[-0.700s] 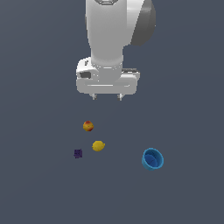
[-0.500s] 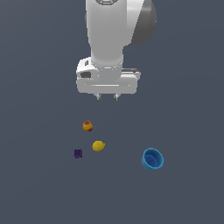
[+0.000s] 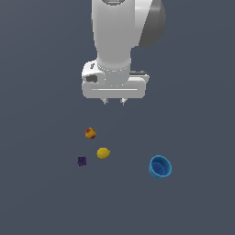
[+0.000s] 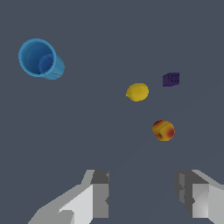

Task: Pick up a designated object from a clutter of objects.

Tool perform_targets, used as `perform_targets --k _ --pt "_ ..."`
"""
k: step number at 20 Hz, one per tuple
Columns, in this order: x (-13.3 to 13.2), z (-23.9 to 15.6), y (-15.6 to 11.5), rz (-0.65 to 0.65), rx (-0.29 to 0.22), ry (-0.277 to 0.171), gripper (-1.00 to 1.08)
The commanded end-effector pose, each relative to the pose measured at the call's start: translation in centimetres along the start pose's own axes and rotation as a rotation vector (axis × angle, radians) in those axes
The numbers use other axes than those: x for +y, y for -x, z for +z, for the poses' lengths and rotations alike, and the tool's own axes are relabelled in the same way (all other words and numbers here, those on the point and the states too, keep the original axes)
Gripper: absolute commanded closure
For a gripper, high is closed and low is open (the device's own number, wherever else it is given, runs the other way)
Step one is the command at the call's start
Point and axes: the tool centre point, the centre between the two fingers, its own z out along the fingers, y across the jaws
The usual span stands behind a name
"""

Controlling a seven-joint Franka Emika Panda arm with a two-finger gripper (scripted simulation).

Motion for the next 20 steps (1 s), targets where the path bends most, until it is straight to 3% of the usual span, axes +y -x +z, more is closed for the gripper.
perform_targets --k 1,10,20 --pt "-0.2 0.2 -0.3 -0.002 0.004 0.001 -0.2" --pt "-1.9 2.3 -3.6 -0.021 0.055 0.01 -0.2" --pt "-6.6 7.8 -10.2 -0.067 0.172 0.011 -0.2"
